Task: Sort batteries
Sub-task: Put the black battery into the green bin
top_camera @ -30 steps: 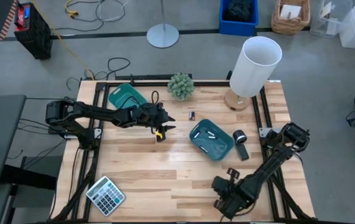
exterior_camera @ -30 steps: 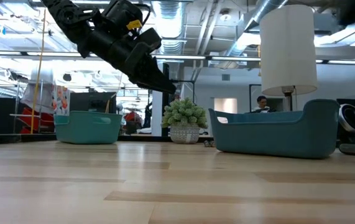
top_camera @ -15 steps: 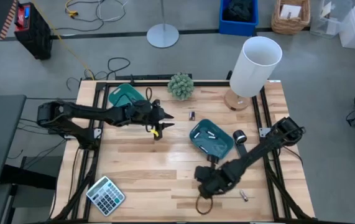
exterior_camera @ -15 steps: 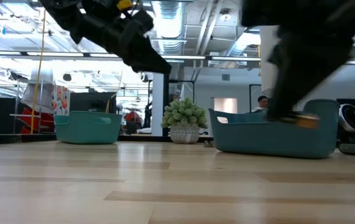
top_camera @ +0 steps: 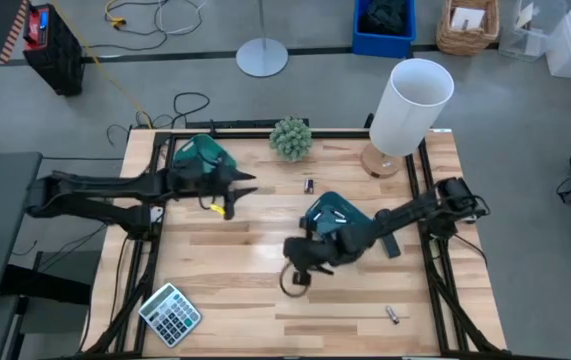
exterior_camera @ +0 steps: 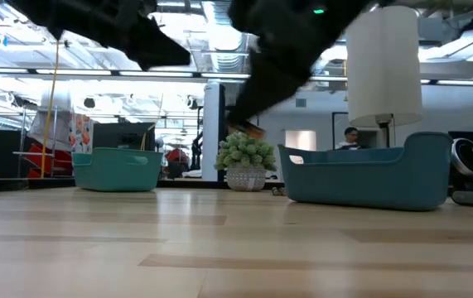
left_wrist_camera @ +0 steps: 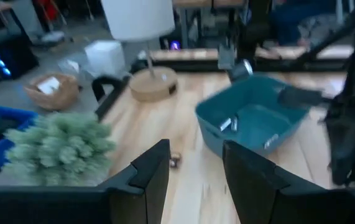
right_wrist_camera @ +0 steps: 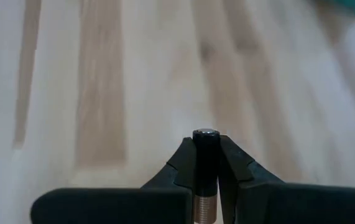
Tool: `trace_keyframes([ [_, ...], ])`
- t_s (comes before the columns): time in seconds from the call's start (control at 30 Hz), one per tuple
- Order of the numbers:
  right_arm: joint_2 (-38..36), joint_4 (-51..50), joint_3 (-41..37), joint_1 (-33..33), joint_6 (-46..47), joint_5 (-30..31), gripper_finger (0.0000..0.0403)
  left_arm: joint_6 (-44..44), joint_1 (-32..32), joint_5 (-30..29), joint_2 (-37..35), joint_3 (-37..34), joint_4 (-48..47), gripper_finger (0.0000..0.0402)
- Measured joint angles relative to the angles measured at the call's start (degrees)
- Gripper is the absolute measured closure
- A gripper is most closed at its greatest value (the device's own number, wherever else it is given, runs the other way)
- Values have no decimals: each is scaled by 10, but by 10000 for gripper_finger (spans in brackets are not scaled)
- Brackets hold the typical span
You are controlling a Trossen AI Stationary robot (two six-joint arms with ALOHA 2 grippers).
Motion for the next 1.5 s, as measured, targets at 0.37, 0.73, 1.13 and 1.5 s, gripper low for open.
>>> trace_keyframes([
  [0.37,0,266,0,-118,-149,-68,361,-14,0,-6,-169,-30,-60,258],
  [0.73,73,343,108,-183,-197,-147,361,-3,0,-6,-264,-30,-99,258],
  [1.13,286,328,386,-245,-208,-172,361,11,-1,-7,-298,-30,-129,258],
  [1.5,410,326,517,-282,-167,-174,360,23,-1,-9,-350,-30,-164,258],
])
